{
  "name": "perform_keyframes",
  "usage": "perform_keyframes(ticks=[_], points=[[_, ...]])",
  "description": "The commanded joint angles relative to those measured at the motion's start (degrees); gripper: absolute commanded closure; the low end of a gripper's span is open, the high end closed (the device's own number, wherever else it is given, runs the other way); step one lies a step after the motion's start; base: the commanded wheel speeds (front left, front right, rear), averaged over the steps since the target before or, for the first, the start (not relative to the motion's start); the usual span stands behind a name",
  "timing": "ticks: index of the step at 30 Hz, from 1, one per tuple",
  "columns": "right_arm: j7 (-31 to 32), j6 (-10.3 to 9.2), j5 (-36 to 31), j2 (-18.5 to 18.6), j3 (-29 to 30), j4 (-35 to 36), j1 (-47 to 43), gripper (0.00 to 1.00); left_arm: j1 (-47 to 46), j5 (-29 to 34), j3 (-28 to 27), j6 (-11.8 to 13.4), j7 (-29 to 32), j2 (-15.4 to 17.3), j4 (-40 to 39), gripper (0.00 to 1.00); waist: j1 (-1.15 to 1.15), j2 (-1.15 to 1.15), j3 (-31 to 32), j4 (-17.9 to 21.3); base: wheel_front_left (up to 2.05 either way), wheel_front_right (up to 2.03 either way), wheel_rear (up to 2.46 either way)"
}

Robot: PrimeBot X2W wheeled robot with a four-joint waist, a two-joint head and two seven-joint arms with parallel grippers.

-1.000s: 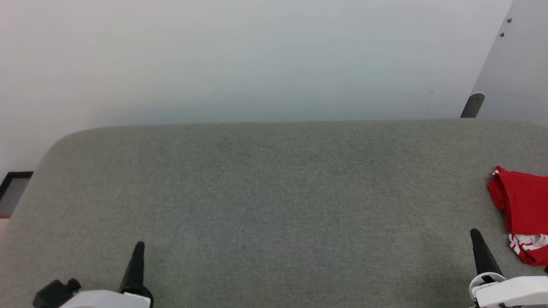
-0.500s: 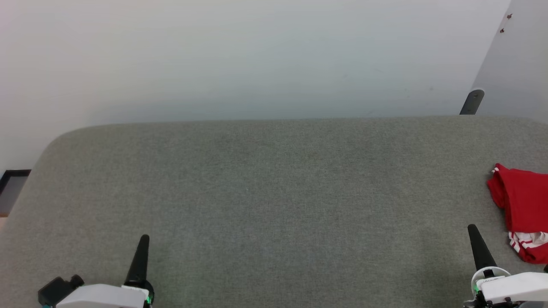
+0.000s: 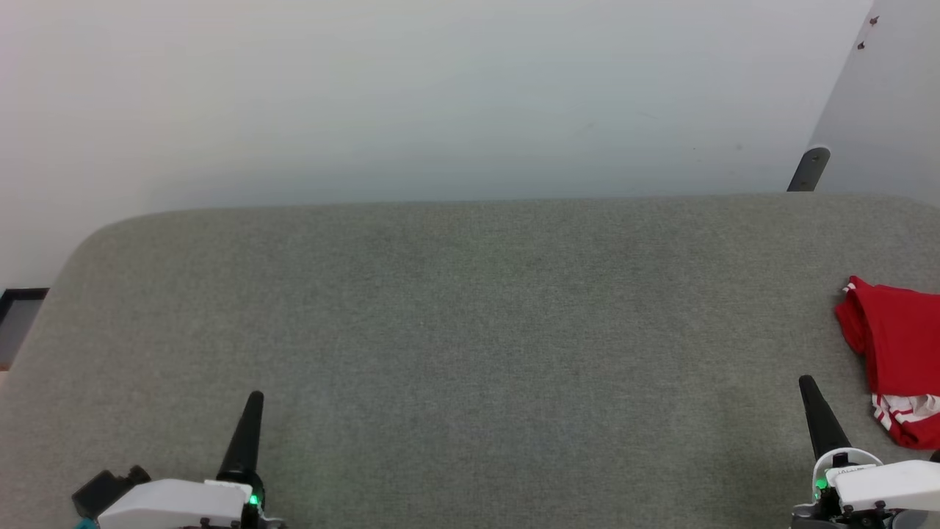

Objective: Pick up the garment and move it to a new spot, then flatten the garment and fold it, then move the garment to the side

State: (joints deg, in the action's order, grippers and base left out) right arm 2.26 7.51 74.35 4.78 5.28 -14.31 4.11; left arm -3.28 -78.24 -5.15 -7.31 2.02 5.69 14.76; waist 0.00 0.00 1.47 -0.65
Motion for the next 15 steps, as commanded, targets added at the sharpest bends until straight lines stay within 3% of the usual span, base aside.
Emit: perform_keyframes(ticks=[1, 15], points=[[0.4, -0.02, 1.8, -0.2, 0.4, 0.4, 1.1, 1.00, -1.1, -1.4, -0.3, -0.2, 0.5, -0.1, -0.5, 1.00, 0.00, 0.00, -0.1, 0.0, 0.00, 0.00, 0.00], [2.1, -0.02, 8.4, -1.0, 0.8, 0.4, 1.6, 1.00, -1.9, -6.7, -0.8, -0.3, 2.2, -1.2, -0.6, 1.00, 0.00, 0.00, -0.7, 0.3, 0.00, 0.00, 0.00]])
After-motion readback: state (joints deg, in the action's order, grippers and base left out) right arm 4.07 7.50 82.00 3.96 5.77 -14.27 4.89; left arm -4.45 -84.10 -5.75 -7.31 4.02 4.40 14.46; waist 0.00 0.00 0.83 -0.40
